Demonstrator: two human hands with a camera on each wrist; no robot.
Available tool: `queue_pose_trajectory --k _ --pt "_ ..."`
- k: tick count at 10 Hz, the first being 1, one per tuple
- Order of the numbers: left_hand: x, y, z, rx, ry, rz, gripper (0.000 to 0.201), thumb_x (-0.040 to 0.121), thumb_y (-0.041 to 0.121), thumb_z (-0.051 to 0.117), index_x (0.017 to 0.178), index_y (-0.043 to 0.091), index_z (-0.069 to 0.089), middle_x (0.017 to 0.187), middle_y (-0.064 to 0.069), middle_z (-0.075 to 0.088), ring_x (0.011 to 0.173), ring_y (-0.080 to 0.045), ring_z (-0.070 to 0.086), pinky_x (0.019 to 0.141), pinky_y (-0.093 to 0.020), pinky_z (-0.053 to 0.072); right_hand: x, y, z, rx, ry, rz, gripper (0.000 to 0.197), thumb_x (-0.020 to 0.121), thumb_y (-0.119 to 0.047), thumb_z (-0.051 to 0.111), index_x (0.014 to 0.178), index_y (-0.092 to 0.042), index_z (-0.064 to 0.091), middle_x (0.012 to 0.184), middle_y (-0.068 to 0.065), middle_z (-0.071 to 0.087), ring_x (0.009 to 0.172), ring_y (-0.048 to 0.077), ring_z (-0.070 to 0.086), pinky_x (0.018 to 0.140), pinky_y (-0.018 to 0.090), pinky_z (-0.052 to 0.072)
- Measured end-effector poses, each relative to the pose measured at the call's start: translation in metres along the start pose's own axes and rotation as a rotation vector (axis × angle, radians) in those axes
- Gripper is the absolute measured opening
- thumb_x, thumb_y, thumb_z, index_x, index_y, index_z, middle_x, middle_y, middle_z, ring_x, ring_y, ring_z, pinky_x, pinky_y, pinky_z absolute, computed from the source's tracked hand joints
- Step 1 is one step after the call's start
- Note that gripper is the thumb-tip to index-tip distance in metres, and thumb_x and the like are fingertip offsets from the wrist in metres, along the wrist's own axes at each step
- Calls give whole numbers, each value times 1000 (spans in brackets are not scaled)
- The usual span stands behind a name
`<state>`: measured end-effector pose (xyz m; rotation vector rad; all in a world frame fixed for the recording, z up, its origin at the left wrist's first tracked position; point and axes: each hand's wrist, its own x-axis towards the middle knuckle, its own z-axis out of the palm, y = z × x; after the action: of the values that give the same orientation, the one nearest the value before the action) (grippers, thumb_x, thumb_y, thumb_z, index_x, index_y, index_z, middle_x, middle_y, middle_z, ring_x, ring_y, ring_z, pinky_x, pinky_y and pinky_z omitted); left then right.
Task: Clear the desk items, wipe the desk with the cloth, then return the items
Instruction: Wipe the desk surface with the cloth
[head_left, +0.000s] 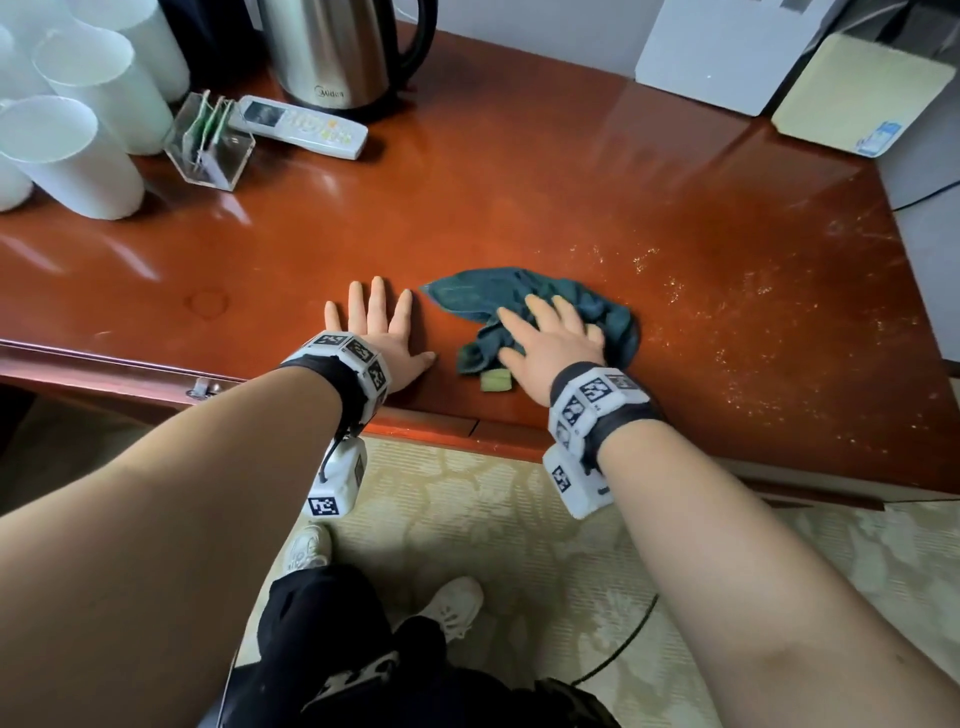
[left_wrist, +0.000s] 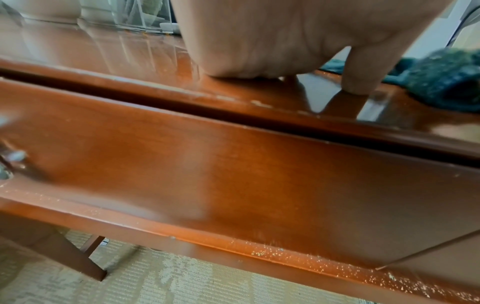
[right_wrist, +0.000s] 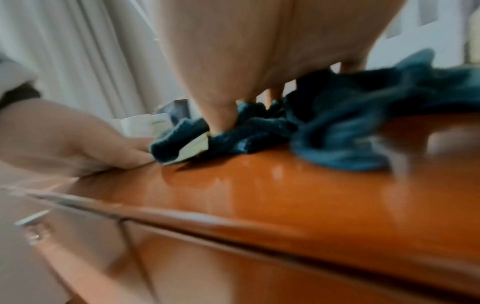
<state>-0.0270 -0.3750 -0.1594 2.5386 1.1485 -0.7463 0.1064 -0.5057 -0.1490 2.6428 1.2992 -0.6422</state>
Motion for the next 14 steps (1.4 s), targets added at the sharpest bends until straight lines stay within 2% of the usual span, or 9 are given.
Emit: queue_pose_trajectory --k 2,3,4,6,8,10,12,13,14 --pt "-2 0 -3 11 -15 4 81 92 61 31 149 25 -14 156 -6 -23 144 -28 -20 117 -50 -7 -39 88 -11 95 -31 491 38 95 -24 35 133 -25 36 141 11 30 125 35 32 97 46 38" --pt "-3 0 -3 18 -22 5 80 92 61 30 149 25 -14 156 -6 -23 144 -28 -20 117 -50 -7 -58 106 -23 181 -78 552 39 94 -27 43 132 -17 41 133 15 40 115 36 48 91 41 43" --pt "-2 1 -3 23 -22 0 80 92 61 29 149 25 -15 156 -6 -23 144 -28 -20 117 -50 -6 -58 92 -41 345 116 395 35 91 -26 47 125 -18 47 130 13 46 107 31 53 85 32 41" --pt "0 2 0 32 -6 -11 80 92 61 30 149 25 -14 156 -6 -23 144 -28 -20 117 -49 -6 -15 23 -65 540 420 28 37 95 -28 44 131 -20 43 137 7 42 124 24 43 95 28 36" --pt "2 2 1 12 -1 -19 82 91 60 33 149 25 -13 156 -6 -22 144 -28 -20 117 -50 -7 37 -9 -38 -47 60 -118 58 95 -48 37 147 -39 13 159 -3 -2 145 29 -13 116 53 4" --pt "4 2 -1 10 -30 -23 82 91 60 33 148 26 -15 156 -6 -24 144 -28 -21 116 -50 -8 50 30 -20 -113 66 4 53 99 -32 34 146 -40 12 158 -3 3 144 30 5 110 46 22" --pt "2 2 -4 16 -37 -14 81 92 60 32 148 26 -16 155 -6 -24 144 -28 -21 116 -50 -7 12 97 -38 -62 -62 493 56 93 -12 37 145 -25 24 149 14 20 130 37 29 102 44 34" --pt "1 2 -5 18 -44 -10 81 92 60 31 148 26 -16 155 -6 -25 144 -28 -21 116 -50 -7 -4 115 -50 48 -125 517 35 93 -15 38 126 -6 48 135 23 44 110 36 49 88 38 40" --pt "1 2 -6 19 -43 -9 81 92 60 31 148 26 -15 155 -6 -24 144 -28 -21 116 -50 -7 -13 111 -69 310 -18 376 35 96 -13 36 127 -7 52 131 18 53 107 32 52 83 31 37"
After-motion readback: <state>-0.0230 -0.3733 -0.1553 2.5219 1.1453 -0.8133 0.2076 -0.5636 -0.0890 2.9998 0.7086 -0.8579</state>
